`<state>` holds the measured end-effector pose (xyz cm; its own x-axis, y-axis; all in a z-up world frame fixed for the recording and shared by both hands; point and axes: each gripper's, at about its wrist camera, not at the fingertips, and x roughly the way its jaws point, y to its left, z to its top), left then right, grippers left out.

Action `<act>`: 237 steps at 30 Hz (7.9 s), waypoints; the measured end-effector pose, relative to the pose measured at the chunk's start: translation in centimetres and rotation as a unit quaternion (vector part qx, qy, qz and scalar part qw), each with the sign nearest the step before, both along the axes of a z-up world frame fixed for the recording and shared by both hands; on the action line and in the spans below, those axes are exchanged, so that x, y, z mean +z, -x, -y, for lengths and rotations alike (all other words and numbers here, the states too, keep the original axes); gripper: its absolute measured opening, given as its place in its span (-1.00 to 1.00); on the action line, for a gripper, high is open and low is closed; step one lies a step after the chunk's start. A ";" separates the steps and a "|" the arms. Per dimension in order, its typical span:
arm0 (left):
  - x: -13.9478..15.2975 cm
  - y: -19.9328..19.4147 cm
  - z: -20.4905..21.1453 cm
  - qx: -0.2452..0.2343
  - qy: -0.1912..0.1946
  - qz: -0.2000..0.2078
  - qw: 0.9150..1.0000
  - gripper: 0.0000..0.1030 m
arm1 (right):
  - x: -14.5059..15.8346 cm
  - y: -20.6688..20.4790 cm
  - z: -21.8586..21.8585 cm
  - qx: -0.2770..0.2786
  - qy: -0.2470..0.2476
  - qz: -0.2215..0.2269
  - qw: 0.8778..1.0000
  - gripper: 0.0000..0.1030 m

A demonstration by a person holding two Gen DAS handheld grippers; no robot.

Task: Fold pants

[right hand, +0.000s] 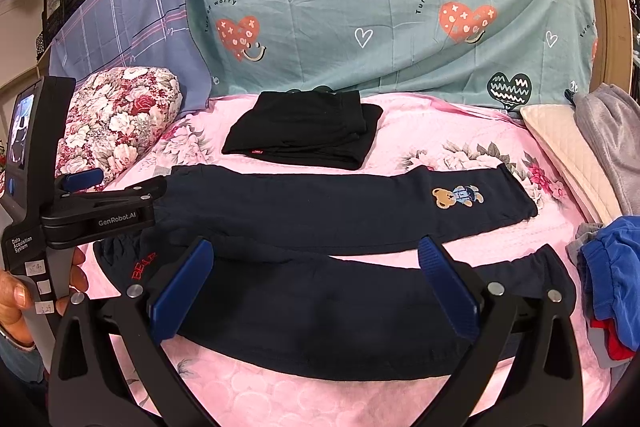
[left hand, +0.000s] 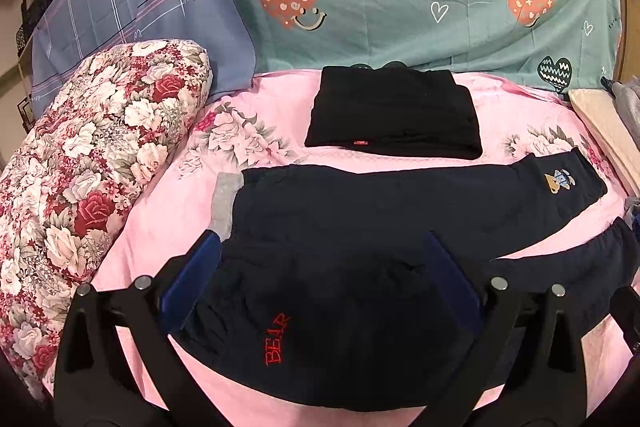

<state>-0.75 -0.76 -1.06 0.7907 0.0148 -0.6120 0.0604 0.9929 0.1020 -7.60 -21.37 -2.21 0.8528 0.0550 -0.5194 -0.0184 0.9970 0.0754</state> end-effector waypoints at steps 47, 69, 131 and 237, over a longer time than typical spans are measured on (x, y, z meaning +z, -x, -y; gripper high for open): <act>-1.8 0.5 -11.6 -0.023 0.154 -0.127 0.980 0.96 | -1.8 3.3 9.6 -0.037 -0.019 -0.088 0.995 0.97; -9.9 0.7 -17.8 0.008 0.281 -0.251 0.926 0.96 | -10.6 3.7 24.9 -0.142 -0.291 -0.177 0.929 0.97; -10.7 2.5 -23.4 0.074 0.306 -0.233 0.920 -0.64 | -8.3 12.3 21.7 -0.113 -0.221 -0.196 0.949 -0.10; -2.6 -15.1 -13.0 -0.248 0.246 -0.073 0.934 -0.77 | -8.4 -32.4 -0.7 0.415 0.143 -0.287 0.851 0.05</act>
